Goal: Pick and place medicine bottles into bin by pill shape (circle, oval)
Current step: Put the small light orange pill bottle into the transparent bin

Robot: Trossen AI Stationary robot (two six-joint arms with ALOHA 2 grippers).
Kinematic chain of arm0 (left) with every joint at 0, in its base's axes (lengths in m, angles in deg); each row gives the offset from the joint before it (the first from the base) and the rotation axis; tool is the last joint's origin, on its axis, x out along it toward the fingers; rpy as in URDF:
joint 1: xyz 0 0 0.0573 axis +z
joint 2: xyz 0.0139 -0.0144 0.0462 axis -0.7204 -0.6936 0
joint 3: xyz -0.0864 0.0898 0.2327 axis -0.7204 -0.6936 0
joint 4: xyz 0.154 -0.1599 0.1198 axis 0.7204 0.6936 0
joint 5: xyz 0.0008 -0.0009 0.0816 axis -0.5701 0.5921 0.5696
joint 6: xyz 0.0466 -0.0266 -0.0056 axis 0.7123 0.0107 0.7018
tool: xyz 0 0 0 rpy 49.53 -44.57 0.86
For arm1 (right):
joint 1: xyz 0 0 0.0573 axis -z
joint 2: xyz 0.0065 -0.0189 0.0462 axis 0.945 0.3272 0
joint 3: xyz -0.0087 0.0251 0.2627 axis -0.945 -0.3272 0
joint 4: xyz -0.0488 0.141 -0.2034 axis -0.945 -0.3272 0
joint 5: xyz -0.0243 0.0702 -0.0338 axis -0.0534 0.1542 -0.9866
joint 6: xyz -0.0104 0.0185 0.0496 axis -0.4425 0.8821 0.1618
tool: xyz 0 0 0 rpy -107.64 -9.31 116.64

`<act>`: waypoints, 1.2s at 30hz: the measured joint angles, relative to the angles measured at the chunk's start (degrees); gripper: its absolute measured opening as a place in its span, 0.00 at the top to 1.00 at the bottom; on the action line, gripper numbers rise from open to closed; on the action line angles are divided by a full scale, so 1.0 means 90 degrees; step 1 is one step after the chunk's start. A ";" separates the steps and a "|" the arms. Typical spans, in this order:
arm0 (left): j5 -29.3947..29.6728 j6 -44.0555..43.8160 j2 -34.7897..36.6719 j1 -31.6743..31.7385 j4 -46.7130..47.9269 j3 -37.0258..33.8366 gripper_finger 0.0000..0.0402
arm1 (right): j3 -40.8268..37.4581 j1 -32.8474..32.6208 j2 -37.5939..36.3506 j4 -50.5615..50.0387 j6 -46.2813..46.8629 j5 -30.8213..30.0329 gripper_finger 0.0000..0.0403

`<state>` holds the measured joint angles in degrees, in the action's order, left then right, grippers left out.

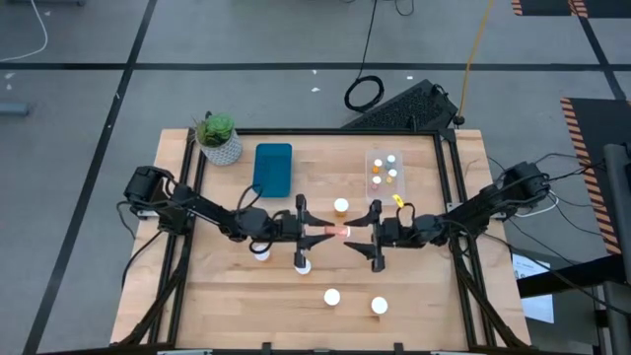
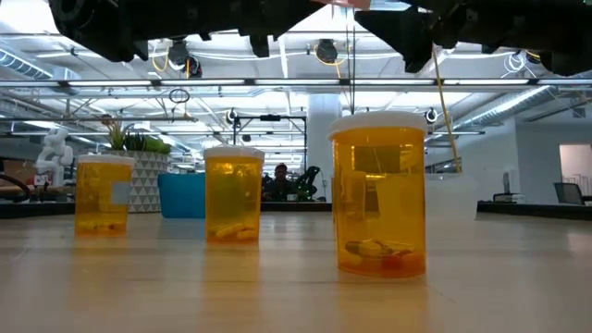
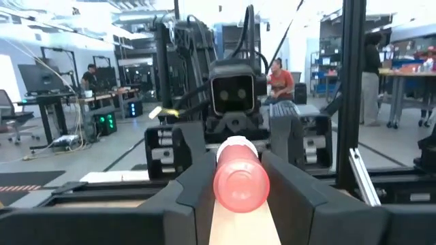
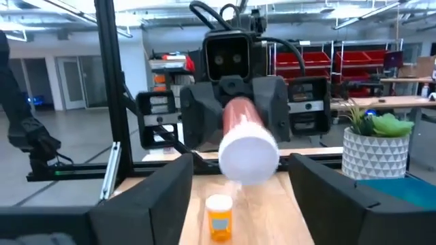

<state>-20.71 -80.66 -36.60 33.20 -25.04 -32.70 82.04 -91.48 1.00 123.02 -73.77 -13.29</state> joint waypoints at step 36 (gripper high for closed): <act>0.0583 -0.0110 0.0190 0.0000 0.0911 0.0011 0.33 | 0.0162 0.0034 -0.0745 -0.1179 -0.0076 -0.0027 0.72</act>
<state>-15.47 -81.65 -34.89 33.20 -16.84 -32.61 83.49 -91.17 -5.70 112.41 -74.46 -13.53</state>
